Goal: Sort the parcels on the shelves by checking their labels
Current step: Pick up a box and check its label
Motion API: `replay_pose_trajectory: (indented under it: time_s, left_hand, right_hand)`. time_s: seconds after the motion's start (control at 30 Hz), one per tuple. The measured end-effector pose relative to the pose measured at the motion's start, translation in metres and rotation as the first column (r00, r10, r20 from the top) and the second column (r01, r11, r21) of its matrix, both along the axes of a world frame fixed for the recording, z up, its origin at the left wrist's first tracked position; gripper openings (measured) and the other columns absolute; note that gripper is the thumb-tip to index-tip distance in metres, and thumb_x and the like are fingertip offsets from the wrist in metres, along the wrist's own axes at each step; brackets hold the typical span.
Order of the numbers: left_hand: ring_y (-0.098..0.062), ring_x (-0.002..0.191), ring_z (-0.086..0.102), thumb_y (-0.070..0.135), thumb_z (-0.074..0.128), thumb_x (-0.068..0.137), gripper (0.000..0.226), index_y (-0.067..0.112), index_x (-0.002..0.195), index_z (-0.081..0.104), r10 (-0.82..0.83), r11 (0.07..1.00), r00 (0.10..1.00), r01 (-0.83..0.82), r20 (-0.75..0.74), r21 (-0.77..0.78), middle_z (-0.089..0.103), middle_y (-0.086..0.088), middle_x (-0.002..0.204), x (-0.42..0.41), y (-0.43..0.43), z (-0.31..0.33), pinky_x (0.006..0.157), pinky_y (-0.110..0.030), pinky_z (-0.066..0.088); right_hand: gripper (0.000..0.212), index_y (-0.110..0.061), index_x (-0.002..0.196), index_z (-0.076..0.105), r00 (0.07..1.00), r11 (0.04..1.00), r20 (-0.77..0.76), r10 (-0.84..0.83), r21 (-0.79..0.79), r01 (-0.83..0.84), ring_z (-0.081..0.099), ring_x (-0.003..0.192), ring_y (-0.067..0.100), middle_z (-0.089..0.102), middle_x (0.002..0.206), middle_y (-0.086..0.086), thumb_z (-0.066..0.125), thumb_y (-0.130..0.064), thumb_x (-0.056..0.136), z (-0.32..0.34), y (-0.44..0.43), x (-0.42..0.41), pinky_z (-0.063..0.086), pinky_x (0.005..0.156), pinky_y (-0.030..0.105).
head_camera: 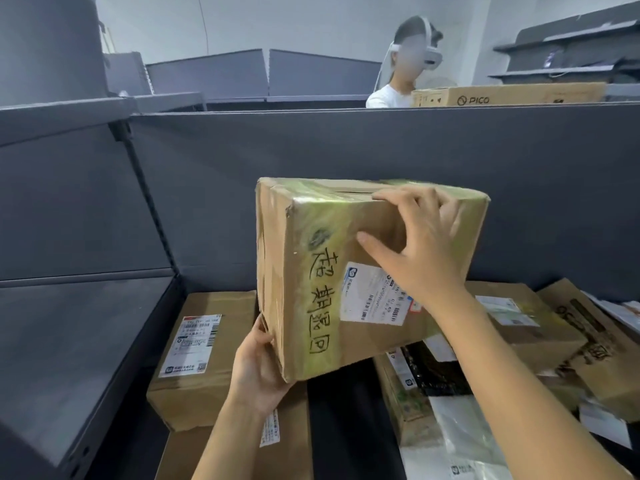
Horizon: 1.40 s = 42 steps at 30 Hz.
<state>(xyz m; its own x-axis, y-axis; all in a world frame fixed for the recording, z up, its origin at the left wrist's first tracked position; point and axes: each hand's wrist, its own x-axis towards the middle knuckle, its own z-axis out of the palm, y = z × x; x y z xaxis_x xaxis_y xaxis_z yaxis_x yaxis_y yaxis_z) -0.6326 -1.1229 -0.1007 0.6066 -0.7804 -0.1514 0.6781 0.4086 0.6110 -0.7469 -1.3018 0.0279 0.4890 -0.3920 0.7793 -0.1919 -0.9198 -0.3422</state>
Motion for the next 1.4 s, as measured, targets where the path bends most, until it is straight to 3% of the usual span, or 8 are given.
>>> replay_pose_trajectory:
  time_s: [0.13, 0.23, 0.5, 0.6, 0.93, 1.17, 1.3, 1.4]
  left_hand:
    - [-0.035, 0.089, 0.063, 0.022, 0.039, 0.087, 0.032, 0.002, 0.104, 0.058, 0.034, 0.957, 0.999, -0.037, 0.016, 0.288, 0.065, -0.02, 0.097, -0.004, -0.004, 0.002, 0.077, -0.047, 0.056]
    - [-0.036, 0.104, 0.056, 0.034, 0.056, 0.077, 0.04, 0.003, 0.1, 0.062, -0.009, 0.957, 0.994, -0.024, 0.111, 0.29, 0.059, -0.018, 0.114, -0.011, -0.003, -0.002, 0.099, -0.056, 0.044]
    - [-0.024, 0.135, 0.042, 0.07, 0.084, 0.036, 0.142, 0.035, 0.151, 0.008, -0.114, 0.962, 0.89, -0.011, 0.441, 0.272, 0.032, -0.003, 0.154, -0.006, -0.001, 0.0, 0.109, -0.052, 0.036]
    - [-0.029, 0.14, 0.033, 0.072, 0.083, 0.017, 0.171, 0.022, 0.151, -0.011, -0.078, 0.976, 0.829, -0.049, 0.554, 0.211, 0.022, -0.009, 0.157, -0.007, -0.001, 0.016, 0.113, -0.055, 0.027]
    - [-0.017, 0.139, 0.037, 0.069, 0.078, 0.052, 0.126, 0.044, 0.148, 0.001, -0.151, 0.984, 0.666, 0.031, 0.73, 0.175, 0.032, 0.01, 0.153, -0.011, 0.017, 0.017, 0.109, -0.05, 0.036]
    - [-0.015, 0.113, 0.061, 0.066, 0.082, 0.037, 0.123, 0.034, 0.142, 0.027, 0.096, 0.986, 0.805, -0.158, 0.586, 0.055, 0.061, 0.003, 0.125, -0.036, -0.001, 0.003, 0.083, -0.033, 0.054]
    - [-0.028, 0.12, 0.057, 0.061, 0.082, 0.044, 0.118, 0.022, 0.143, 0.033, 0.155, 0.987, 0.894, -0.155, 0.42, -0.034, 0.057, -0.01, 0.132, -0.034, -0.001, -0.002, 0.079, -0.033, 0.056]
    - [-0.031, 0.118, 0.057, 0.061, 0.081, 0.047, 0.117, 0.015, 0.144, 0.034, 0.188, 0.982, 0.915, -0.17, 0.356, -0.08, 0.056, -0.016, 0.133, -0.037, -0.005, -0.001, 0.08, -0.035, 0.056]
  right_hand:
    - [0.047, -0.041, 0.116, 0.048, 0.993, 0.998, -0.109, 0.047, -0.041, -0.052, 0.024, 0.127, 0.023, 0.041, 0.119, -0.014, 0.047, -0.064, 0.075, -0.007, 0.003, 0.004, -0.005, 0.11, 0.066]
    - [0.047, -0.043, 0.115, 0.051, 0.991, 0.999, -0.127, 0.038, -0.018, -0.041, 0.023, 0.126, 0.022, 0.035, 0.112, -0.021, 0.046, -0.064, 0.074, -0.008, 0.003, 0.006, -0.008, 0.109, 0.065]
    - [0.05, -0.045, 0.12, 0.048, 0.97, 0.991, -0.226, 0.086, -0.081, -0.106, 0.017, 0.126, 0.016, 0.039, 0.117, -0.016, 0.04, -0.067, 0.076, 0.014, 0.003, 0.015, -0.009, 0.108, 0.067]
    - [0.051, -0.046, 0.121, 0.049, 0.975, 0.991, -0.207, 0.079, -0.094, -0.101, 0.018, 0.126, 0.016, 0.041, 0.118, -0.015, 0.039, -0.068, 0.076, 0.021, 0.005, 0.018, -0.009, 0.109, 0.067]
    - [0.052, -0.046, 0.12, 0.049, 0.965, 0.991, -0.252, 0.065, -0.1, -0.093, 0.021, 0.128, 0.021, 0.041, 0.117, -0.017, 0.038, -0.07, 0.075, 0.017, 0.003, 0.023, -0.007, 0.11, 0.065]
    - [0.062, -0.043, 0.138, 0.037, 0.964, 0.979, -0.227, 0.135, -0.116, -0.165, 0.016, 0.137, 0.017, 0.032, 0.136, -0.007, 0.052, -0.055, 0.079, 0.019, 0.018, 0.022, -0.012, 0.113, 0.06]
    - [0.079, -0.041, 0.144, 0.027, 0.962, 0.962, 0.269, -0.042, 0.27, -0.033, 0.013, 0.131, -0.015, 0.022, 0.148, -0.008, 0.071, -0.044, 0.079, -0.012, 0.022, -0.031, 0.009, 0.115, 0.021]
    - [0.11, -0.052, 0.143, 0.016, 0.833, 0.567, 0.51, -0.215, 0.76, -0.319, 0.021, 0.136, -0.008, 0.015, 0.154, -0.017, 0.078, -0.065, 0.054, -0.059, 0.034, -0.056, 0.03, 0.105, 0.032]
